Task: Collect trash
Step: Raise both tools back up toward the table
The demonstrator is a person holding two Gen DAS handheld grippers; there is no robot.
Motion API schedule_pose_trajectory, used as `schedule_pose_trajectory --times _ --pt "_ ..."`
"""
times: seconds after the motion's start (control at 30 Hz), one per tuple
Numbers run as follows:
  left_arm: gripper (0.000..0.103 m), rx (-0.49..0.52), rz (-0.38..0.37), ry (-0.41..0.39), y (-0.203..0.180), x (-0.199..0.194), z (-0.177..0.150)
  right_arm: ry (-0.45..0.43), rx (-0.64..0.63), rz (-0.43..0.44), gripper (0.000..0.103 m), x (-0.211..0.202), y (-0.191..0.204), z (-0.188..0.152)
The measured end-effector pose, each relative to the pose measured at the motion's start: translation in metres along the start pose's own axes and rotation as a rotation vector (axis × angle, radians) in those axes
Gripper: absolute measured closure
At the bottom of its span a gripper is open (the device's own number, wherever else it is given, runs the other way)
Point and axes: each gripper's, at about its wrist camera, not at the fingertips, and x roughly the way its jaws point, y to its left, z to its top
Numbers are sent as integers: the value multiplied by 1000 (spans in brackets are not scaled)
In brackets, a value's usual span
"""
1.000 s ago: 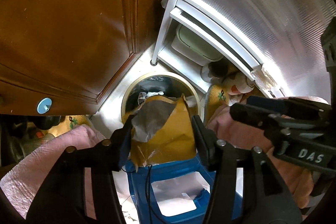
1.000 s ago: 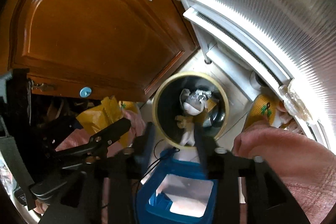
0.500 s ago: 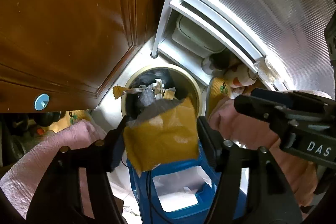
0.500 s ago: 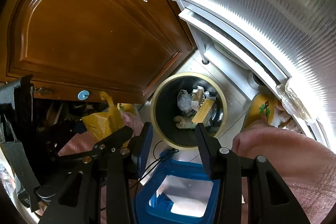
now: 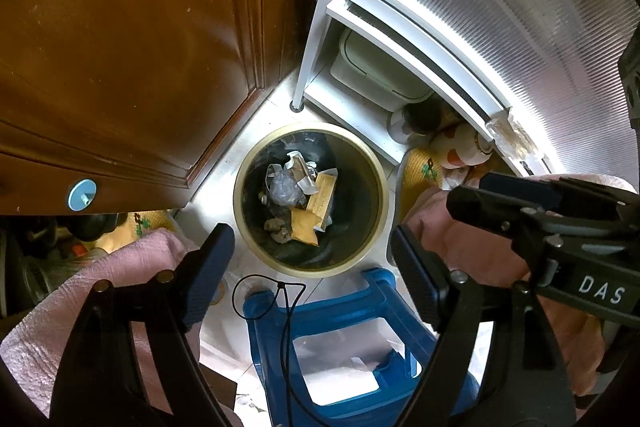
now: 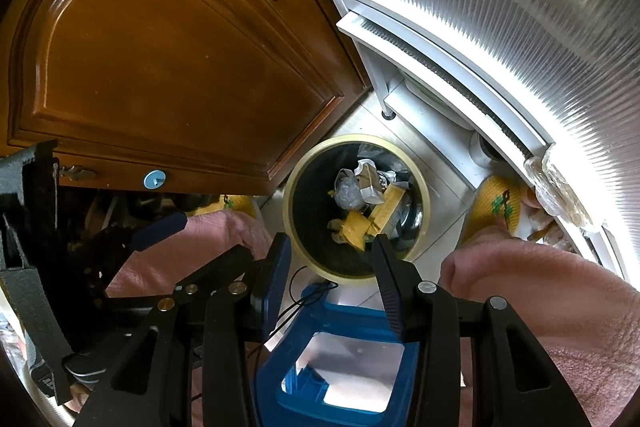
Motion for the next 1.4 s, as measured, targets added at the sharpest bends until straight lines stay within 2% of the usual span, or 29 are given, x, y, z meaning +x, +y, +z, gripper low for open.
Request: schedule_pose_trajectory --times 0.37,0.67,0.97,1.17,1.4 --pt "24 11 19 -28 -4 -7 -1 -12 -11 -11 60 -2 1 -1" --pt "24 64 36 -120 -20 -63 2 -117 -106 -35 60 -46 16 -5" --pt "24 121 52 -256 -48 -165 33 -315 -168 -12 60 -151 39 3" --pt "24 177 78 -365 -72 -252 62 -464 -172 -8 60 -251 51 19" --pt "24 238 106 -440 -102 -323 99 -554 -136 22 60 -352 42 50"
